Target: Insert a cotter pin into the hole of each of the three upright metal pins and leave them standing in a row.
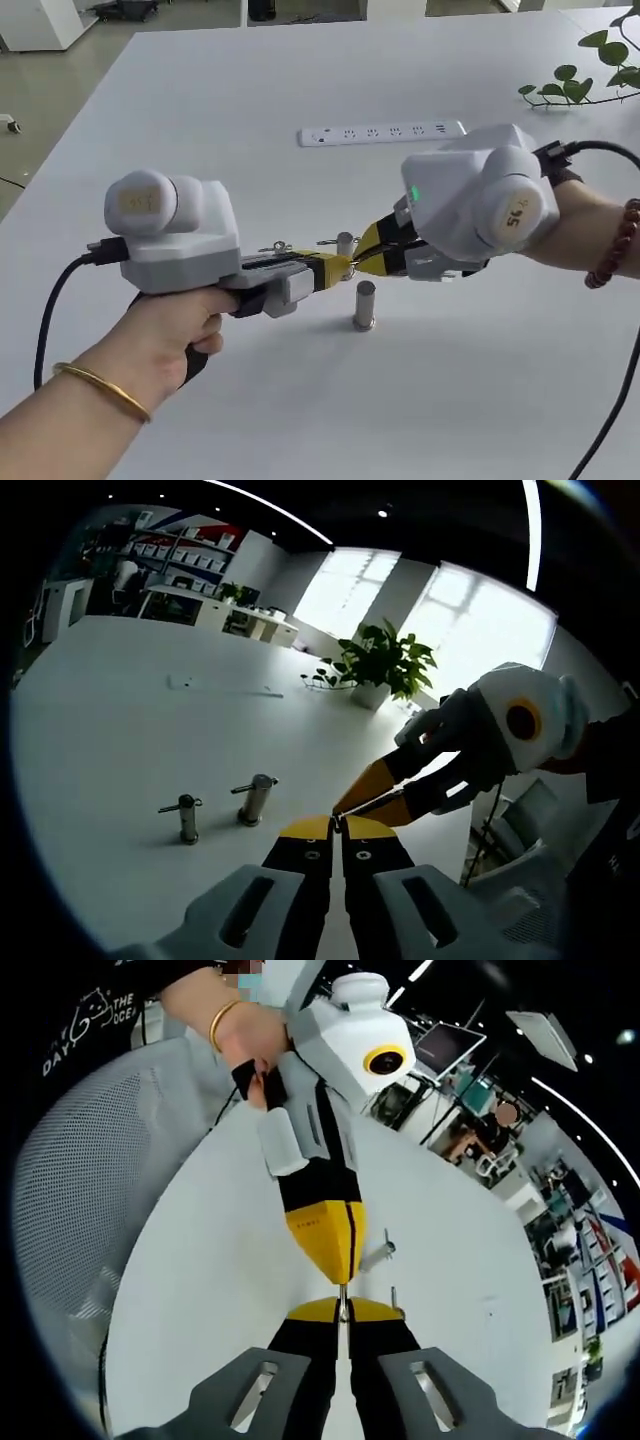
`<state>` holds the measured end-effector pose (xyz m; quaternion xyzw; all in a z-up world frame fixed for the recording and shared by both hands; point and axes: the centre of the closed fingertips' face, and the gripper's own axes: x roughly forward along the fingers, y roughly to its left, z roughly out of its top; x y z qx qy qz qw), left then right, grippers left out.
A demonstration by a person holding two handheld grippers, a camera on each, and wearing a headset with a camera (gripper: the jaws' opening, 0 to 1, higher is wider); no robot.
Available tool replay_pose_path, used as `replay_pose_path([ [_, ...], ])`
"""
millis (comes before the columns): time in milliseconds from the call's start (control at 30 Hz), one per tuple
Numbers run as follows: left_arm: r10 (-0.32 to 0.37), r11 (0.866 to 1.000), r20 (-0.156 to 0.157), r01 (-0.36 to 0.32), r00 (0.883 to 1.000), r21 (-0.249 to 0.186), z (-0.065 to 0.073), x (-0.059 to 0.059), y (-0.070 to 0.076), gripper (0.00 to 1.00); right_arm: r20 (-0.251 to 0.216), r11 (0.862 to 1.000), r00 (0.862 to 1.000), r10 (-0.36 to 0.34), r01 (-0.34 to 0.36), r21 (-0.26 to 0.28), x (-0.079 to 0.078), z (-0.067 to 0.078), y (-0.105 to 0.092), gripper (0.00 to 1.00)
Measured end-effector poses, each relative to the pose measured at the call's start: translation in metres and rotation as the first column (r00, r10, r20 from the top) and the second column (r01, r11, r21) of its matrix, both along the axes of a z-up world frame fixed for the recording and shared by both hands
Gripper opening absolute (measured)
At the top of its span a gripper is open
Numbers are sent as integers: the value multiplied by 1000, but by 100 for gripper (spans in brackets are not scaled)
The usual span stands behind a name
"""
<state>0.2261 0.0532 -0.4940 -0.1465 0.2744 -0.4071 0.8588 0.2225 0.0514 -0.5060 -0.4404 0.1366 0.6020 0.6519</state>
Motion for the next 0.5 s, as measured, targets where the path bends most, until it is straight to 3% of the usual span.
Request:
replay_pose_path([
  [100, -1, 1000, -1, 1, 1000, -6, 0, 0, 0, 0, -70, 999, 997, -31, 33, 28, -3, -1, 0, 0],
  [233, -24, 1000, 27, 24, 999, 9, 1, -2, 0, 0, -197, 991, 976, -92, 109, 76, -1, -5, -1, 0],
  [300, -38, 999, 43, 37, 998, 22, 1, -3, 0, 0, -236, 986, 965, -113, 138, 94, -2, -6, -2, 1],
  [367, -49, 998, 55, 47, 997, 34, 0, -4, 1, 0, -304, 976, 943, -139, 183, 121, -4, -5, -2, 3],
  [400, -51, 998, 57, 49, 997, 36, 0, -4, 1, 0, -312, 972, 941, -135, 186, 143, -4, -3, -1, 3],
  [433, -55, 998, 60, 52, 997, 40, -1, -5, 2, 0, -346, 967, 929, -133, 198, 160, -6, -1, -1, 2],
  [467, -58, 998, 64, 55, 996, 41, -2, -5, 3, 0, -396, 959, 907, -146, 227, 167, -9, -1, -2, 3],
  [500, -61, 997, 66, 59, 996, 40, -2, -6, 4, 0, -424, 956, 893, -150, 241, 169, -10, -1, -2, 5],
])
